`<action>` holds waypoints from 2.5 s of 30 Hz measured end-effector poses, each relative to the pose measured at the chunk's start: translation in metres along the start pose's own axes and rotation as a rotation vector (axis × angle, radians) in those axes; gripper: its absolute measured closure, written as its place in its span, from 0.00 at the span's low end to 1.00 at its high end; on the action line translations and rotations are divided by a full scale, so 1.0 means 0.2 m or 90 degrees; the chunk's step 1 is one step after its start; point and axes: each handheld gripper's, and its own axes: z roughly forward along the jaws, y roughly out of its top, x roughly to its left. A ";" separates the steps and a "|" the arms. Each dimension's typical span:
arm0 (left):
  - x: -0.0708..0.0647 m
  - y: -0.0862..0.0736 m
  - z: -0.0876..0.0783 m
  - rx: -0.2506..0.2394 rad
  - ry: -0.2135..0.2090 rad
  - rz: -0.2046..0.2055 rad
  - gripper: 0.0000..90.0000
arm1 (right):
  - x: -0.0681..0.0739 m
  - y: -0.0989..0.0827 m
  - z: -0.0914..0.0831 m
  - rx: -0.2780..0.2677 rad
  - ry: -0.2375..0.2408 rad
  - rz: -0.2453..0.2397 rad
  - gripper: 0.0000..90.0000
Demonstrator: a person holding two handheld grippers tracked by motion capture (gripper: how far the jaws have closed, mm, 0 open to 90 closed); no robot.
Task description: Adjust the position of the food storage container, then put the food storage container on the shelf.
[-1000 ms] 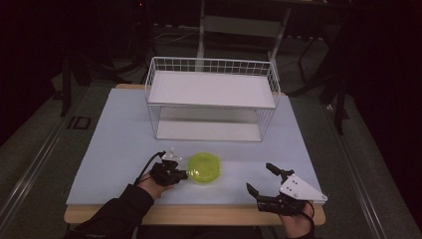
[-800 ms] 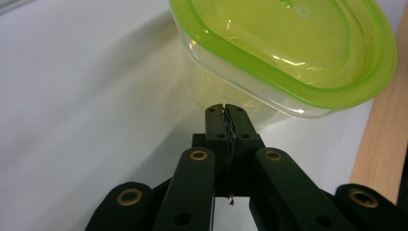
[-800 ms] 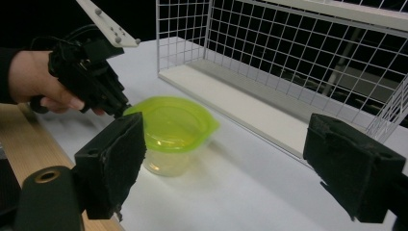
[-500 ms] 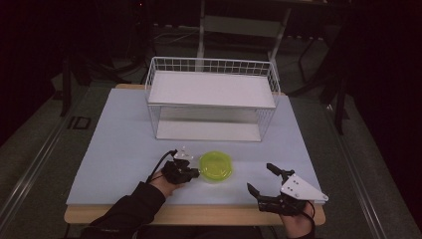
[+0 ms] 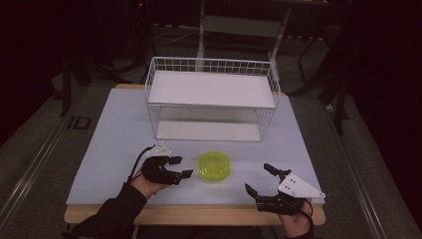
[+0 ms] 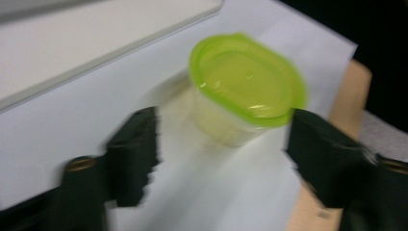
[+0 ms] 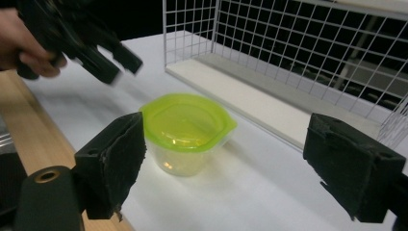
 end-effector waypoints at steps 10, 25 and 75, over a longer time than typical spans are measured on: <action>-0.14 -0.04 -0.12 -0.085 -0.010 0.039 0.01 | 0.01 0.01 0.01 -0.001 0.012 0.003 0.16; -0.27 0.01 -0.21 -0.134 -0.072 0.054 0.01 | 0.00 0.10 0.00 0.040 0.001 -0.014 0.15; 0.04 0.03 0.25 0.036 -0.048 -0.292 0.38 | -0.29 0.03 0.61 0.333 0.144 0.402 0.56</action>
